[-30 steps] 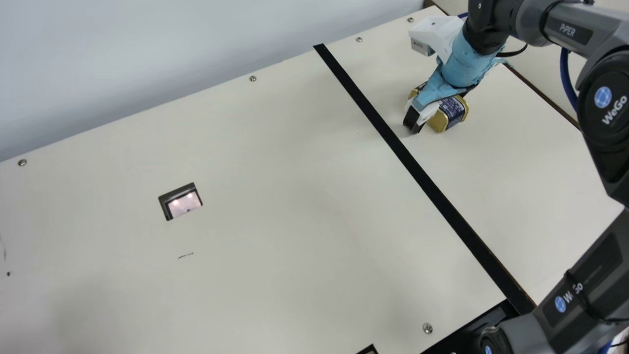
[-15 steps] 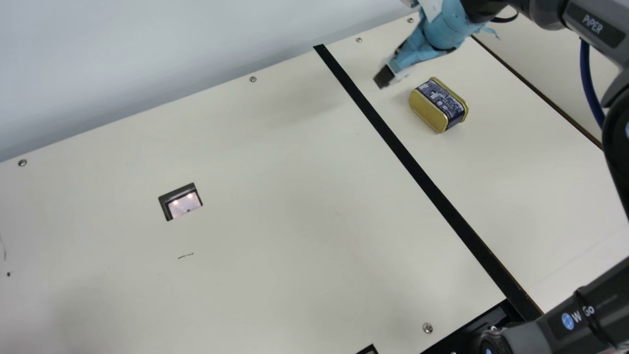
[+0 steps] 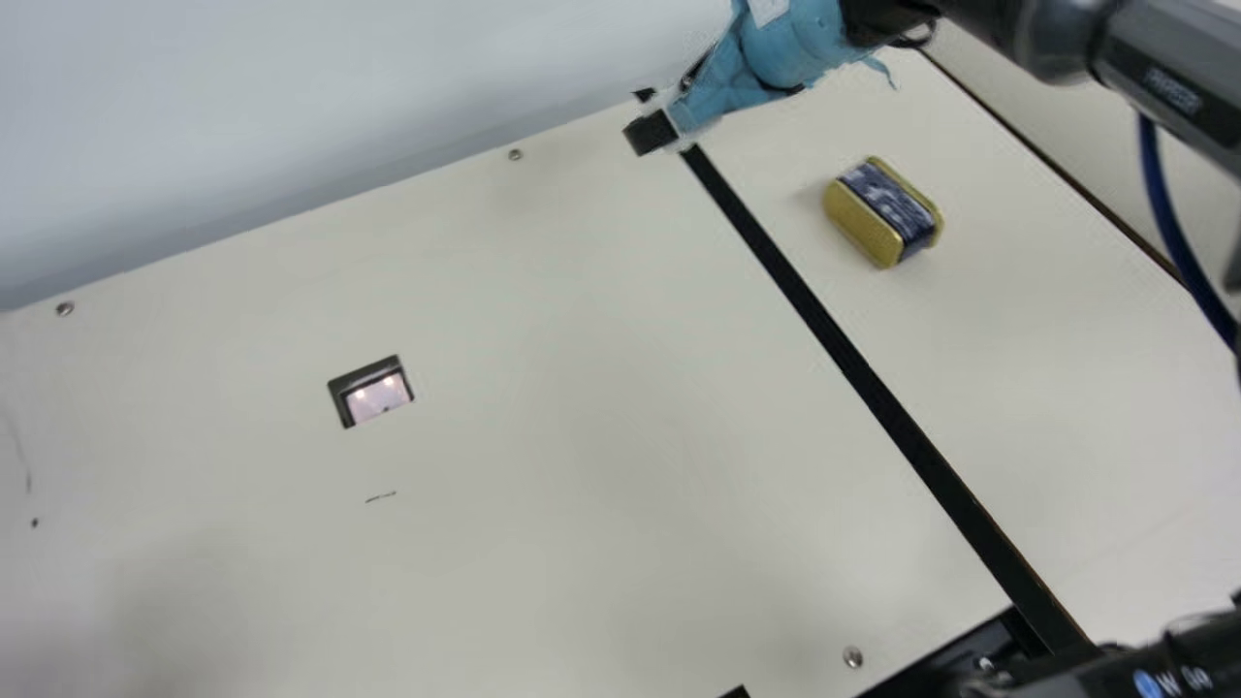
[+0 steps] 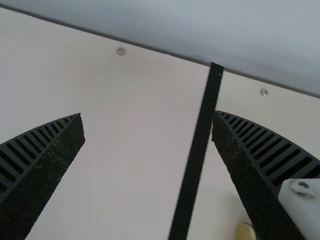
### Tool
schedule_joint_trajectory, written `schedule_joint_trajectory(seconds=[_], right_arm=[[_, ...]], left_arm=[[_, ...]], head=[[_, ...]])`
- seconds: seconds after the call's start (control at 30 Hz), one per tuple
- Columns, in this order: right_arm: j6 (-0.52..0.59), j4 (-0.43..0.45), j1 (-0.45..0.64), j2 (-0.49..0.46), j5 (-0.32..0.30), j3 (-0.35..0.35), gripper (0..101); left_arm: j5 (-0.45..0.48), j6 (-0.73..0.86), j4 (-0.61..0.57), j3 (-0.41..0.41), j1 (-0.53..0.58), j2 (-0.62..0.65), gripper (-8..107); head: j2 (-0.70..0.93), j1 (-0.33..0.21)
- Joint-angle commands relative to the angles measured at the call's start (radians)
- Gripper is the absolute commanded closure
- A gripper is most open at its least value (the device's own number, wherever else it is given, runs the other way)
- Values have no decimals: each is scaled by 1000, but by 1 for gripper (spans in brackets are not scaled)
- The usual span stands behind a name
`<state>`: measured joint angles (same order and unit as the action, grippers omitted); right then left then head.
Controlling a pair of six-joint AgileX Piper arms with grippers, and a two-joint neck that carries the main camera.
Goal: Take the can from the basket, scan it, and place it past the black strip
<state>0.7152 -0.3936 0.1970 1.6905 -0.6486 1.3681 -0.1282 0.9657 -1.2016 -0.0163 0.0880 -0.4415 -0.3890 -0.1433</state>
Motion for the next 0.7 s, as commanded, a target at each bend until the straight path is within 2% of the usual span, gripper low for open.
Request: schedule_joint_trajectory(seconds=[0.0,0.3,0.67], right_arm=[[3,-28,-24,-7,11,-7,0],[24,-99,-99,-45,51,-48,0],[2,-116,-150,-101,119,-126,0]], left_arm=[[0,0,0,0,0,0,9],[0,0,0,0,0,0,9],[0,0,0,0,0,0,9]], head=[[58,-36],[261,-65],[268,-65]])
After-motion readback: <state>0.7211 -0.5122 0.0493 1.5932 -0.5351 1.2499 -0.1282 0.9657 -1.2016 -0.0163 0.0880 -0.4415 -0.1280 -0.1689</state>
